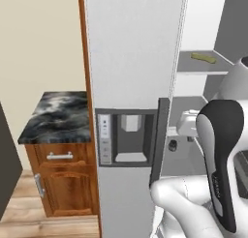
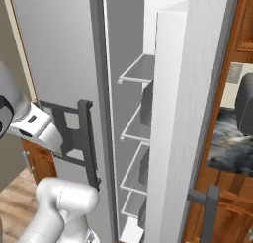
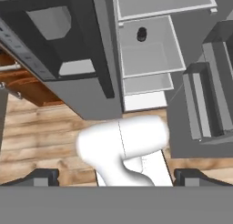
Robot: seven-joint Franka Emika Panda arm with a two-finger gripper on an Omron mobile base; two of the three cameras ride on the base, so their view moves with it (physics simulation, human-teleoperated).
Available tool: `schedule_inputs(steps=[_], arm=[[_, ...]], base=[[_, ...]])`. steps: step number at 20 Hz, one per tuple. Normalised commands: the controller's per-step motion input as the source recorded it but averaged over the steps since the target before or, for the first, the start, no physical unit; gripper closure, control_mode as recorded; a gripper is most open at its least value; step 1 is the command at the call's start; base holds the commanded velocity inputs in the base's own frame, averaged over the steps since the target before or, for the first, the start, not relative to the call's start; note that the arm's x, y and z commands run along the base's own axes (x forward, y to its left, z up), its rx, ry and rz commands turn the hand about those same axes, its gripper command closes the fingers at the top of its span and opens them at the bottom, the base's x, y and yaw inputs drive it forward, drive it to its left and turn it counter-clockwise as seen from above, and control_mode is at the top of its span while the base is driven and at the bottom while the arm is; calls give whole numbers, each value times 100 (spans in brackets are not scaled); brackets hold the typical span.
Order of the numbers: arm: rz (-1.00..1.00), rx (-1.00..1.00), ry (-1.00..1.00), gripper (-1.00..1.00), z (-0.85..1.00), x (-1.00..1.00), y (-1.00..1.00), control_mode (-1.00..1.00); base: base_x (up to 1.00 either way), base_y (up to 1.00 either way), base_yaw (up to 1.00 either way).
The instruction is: Pick the egg and butter from the fridge and place them by the bowl for mixing.
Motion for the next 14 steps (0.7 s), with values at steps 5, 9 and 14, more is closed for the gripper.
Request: schedule_inputs(steps=[5,9,14], arm=[[0,0,0,-100,0,0,0,100],[0,0,0,-100,0,0,0,100],[0,0,0,-100,0,0,0,100]], base=[[29,-23,-36],[24,-19,-28],[20,-20,-26]])
